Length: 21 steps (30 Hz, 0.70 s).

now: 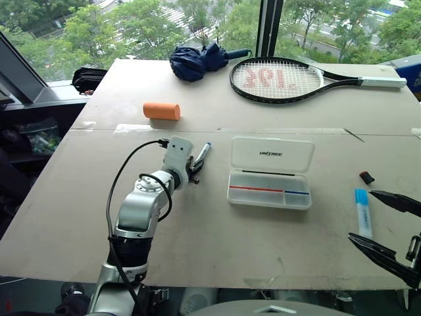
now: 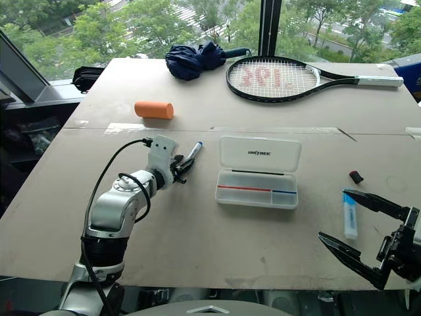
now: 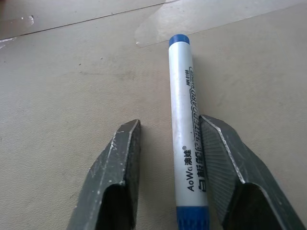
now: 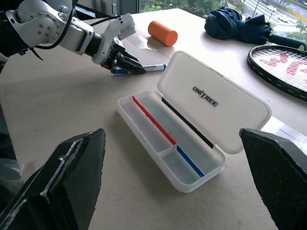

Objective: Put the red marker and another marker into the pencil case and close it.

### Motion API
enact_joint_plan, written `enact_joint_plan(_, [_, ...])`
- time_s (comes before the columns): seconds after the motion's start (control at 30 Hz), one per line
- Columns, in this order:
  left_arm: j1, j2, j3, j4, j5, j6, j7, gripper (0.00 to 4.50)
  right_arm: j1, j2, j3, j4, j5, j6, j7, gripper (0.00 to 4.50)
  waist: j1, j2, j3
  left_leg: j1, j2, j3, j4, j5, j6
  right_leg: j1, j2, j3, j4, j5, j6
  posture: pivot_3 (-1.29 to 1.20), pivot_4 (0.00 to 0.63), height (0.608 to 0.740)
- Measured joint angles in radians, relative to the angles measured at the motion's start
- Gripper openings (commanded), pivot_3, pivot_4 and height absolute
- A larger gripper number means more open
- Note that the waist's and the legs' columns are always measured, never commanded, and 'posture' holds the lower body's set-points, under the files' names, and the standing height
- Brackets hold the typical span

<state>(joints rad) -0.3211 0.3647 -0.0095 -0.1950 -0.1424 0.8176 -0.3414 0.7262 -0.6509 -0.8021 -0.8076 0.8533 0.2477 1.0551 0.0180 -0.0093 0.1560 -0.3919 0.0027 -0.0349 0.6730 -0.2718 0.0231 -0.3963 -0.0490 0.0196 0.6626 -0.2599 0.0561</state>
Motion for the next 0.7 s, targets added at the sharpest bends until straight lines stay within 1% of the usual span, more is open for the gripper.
enact_joint_plan(0.07, [0.026, 0.042, 0.006, 0.0, -0.021, -0.049, -0.063, 0.13, 0.01, 0.015, 0.001, 0.002, -0.013, -0.009, 0.001, 4.5, -0.002, 0.0, 0.0, 0.0, 0.0, 0.0, 0.0, 0.0, 0.0, 0.0, 0.0, 0.0, 0.0, 0.0, 0.0, 0.0, 0.15, 0.73])
enact_joint_plan(0.13, [0.055, 0.086, 0.035, -0.007, -0.102, -0.064, -0.183, 0.13, 0.015, 0.026, 0.001, 0.005, -0.023, -0.014, 0.004, 4.5, -0.004, 0.0, 0.0, 0.0, 0.001, 0.0, -0.001, 0.0, 0.0, -0.001, -0.001, 0.0, 0.0, 0.0, 0.0, 0.0, 0.15, 0.73])
enact_joint_plan(0.17, [0.069, 0.13, 0.048, -0.022, -0.172, -0.059, -0.28, 0.13, 0.02, 0.033, 0.001, 0.01, -0.027, -0.016, 0.006, 4.5, -0.005, -0.001, 0.001, -0.001, 0.001, 0.0, -0.001, 0.0, 0.0, -0.001, -0.002, 0.0, 0.0, 0.0, -0.001, 0.0, 0.15, 0.73])
enact_joint_plan(0.23, [0.077, 0.23, 0.07, -0.069, -0.285, -0.042, -0.451, 0.13, 0.035, 0.037, 0.001, 0.032, -0.033, -0.02, 0.01, 4.5, -0.004, -0.001, 0.001, -0.001, 0.002, 0.0, -0.001, 0.0, 0.0, -0.002, -0.002, -0.001, 0.0, -0.001, -0.002, 0.0, 0.15, 0.73])
enact_joint_plan(0.27, [0.073, 0.324, 0.072, -0.098, -0.343, -0.031, -0.571, 0.13, 0.038, 0.044, 0.001, 0.045, -0.039, -0.024, 0.016, 4.5, -0.005, -0.001, 0.001, -0.001, 0.002, 0.0, -0.001, 0.0, 0.0, -0.002, -0.003, -0.001, 0.0, -0.001, -0.002, 0.0, 0.15, 0.73])
enact_joint_plan(0.33, [0.045, 0.471, 0.042, -0.124, -0.381, -0.035, -0.753, 0.13, 0.059, 0.058, -0.001, 0.065, -0.051, -0.036, 0.03, 4.5, -0.002, 0.001, 0.0, 0.0, 0.001, 0.0, -0.002, 0.0, 0.0, -0.001, -0.001, -0.002, -0.001, -0.002, -0.004, 0.0, 0.15, 0.73])
enact_joint_plan(0.37, [0.017, 0.505, 0.01, -0.128, -0.383, -0.046, -0.816, 0.13, 0.061, 0.063, -0.002, 0.076, -0.057, -0.04, 0.032, 4.5, 0.002, 0.003, 0.0, 0.0, 0.0, 0.001, -0.002, 0.0, 0.0, 0.0, -0.002, -0.001, -0.002, -0.002, -0.004, 0.0, 0.15, 0.73])
enact_joint_plan(0.43, [-0.065, 0.509, -0.081, -0.121, -0.362, -0.082, -0.886, 0.13, 0.069, 0.073, -0.002, 0.086, -0.065, -0.049, 0.036, 4.5, 0.011, 0.004, 0.0, 0.0, -0.002, 0.002, -0.001, 0.0, 0.0, 0.0, -0.003, -0.001, -0.002, -0.002, -0.004, 0.0, 0.15, 0.73])
enact_joint_plan(0.47, [-0.136, 0.481, -0.16, -0.102, -0.329, -0.107, -0.908, 0.13, 0.082, 0.079, -0.004, 0.087, -0.066, -0.06, 0.041, 4.5, 0.015, 0.004, 0.0, -0.001, -0.002, 0.002, 0.0, 0.0, 0.0, 0.0, -0.002, -0.001, -0.002, -0.002, -0.004, 0.0, 0.15, 0.73])
enact_joint_plan(0.5, [-0.153, 0.47, -0.18, -0.098, -0.32, -0.114, -0.911, 0.13, 0.084, 0.081, -0.003, 0.087, -0.068, -0.061, 0.045, 4.5, 0.017, 0.003, 0.0, -0.001, -0.002, 0.002, 0.0, 0.0, 0.0, 0.0, -0.001, 0.0, -0.002, -0.002, -0.004, 0.0, 0.15, 0.73])
enact_joint_plan(0.57, [-0.236, 0.421, -0.279, -0.04, -0.254, -0.15, -0.921, 0.13, 0.118, 0.097, -0.009, 0.087, -0.073, -0.071, 0.054, 4.5, 0.014, 0.002, 0.0, -0.001, -0.001, 0.003, 0.0, 0.0, 0.001, 0.0, 0.0, 0.001, -0.002, -0.001, -0.001, 0.0, 0.15, 0.73])
enact_joint_plan(0.6, [-0.255, 0.41, -0.298, -0.026, -0.242, -0.152, -0.921, 0.13, 0.124, 0.099, -0.01, 0.087, -0.074, -0.073, 0.055, 4.5, 0.012, 0.002, 0.0, -0.001, -0.001, 0.002, 0.0, 0.0, 0.001, 0.0, 0.001, 0.001, -0.002, -0.001, -0.001, 0.0, 0.15, 0.73])
enact_joint_plan(0.7, [-0.355, 0.326, -0.39, 0.047, -0.178, -0.163, -0.92, 0.13, 0.163, 0.113, -0.041, 0.087, -0.075, -0.088, 0.067, 4.5, 0.002, 0.002, 0.0, -0.002, -0.001, 0.001, 0.0, 0.0, 0.001, 0.0, 0.002, 0.0, -0.002, 0.0, 0.0, 0.0, 0.15, 0.73])
